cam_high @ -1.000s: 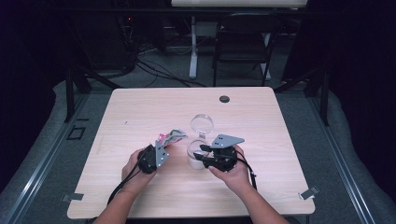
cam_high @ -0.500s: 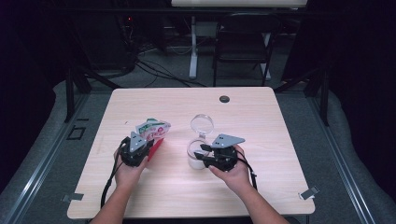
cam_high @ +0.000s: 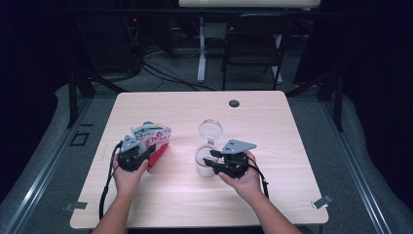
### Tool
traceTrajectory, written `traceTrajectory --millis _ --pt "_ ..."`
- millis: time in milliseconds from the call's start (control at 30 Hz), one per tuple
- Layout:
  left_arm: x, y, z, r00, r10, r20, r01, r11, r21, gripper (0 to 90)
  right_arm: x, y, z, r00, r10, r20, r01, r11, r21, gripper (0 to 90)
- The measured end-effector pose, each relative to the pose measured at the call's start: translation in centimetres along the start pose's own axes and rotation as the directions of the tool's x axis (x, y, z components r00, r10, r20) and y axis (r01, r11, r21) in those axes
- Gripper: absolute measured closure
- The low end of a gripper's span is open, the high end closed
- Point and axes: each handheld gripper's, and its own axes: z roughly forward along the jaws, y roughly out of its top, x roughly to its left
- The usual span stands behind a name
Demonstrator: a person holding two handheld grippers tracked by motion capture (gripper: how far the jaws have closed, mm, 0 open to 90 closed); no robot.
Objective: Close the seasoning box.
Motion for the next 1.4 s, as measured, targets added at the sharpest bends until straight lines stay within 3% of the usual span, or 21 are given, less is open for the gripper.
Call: traceTrajectory --millis 100,200,467,833,933,1033,1267,1400 --pt "0.5 0.0 -0.5 0.9988 -0.048 0.010 0.048 0.9983 -0.034 78.3 0.0 0.0 0.1 1.0000 0.000 -0.001 0.000 1.000 0.002 58.4" --pt "0.6 0.2 -1.1 0.9985 -0.055 0.000 0.055 0.9963 -0.066 75.0 0.0 0.0 0.1 1.0000 0.000 -0.001 0.000 1.000 0.003 58.3" --pt "0.8 0.6 -2.1 0.9970 -0.074 0.023 0.076 0.9917 -0.104 86.0 0.0 -0.1 0.0 1.0000 0.002 0.001 -0.002 1.000 0.001 58.0" --pt "1.6 1.3 -4.0 0.9942 -0.096 -0.047 0.088 0.9846 -0.151 90.0 -0.1 -0.1 0.0 1.0000 0.006 0.005 -0.006 1.000 -0.002 58.0" --pt "2.4 1.3 -5.3 0.9899 -0.105 -0.095 0.087 0.9811 -0.173 90.0 -0.2 -0.1 0.0 0.9999 0.012 0.008 -0.012 1.000 -0.009 58.0" --pt "3.4 1.2 -6.4 0.9818 -0.126 -0.142 0.098 0.9771 -0.189 90.0 -0.4 0.0 -0.2 0.9998 0.015 0.009 -0.015 1.000 -0.011 58.0" --pt "5.3 0.6 -7.9 0.9594 -0.148 -0.240 0.105 0.9774 -0.183 90.0 -0.8 0.2 -0.2 0.9995 0.030 -0.005 -0.030 1.000 -0.005 58.1" --pt "5.6 0.4 -8.1 0.9539 -0.122 -0.274 0.082 0.9845 -0.155 90.0 -1.1 0.5 -0.3 0.9996 0.027 -0.001 -0.027 1.000 -0.009 57.5"
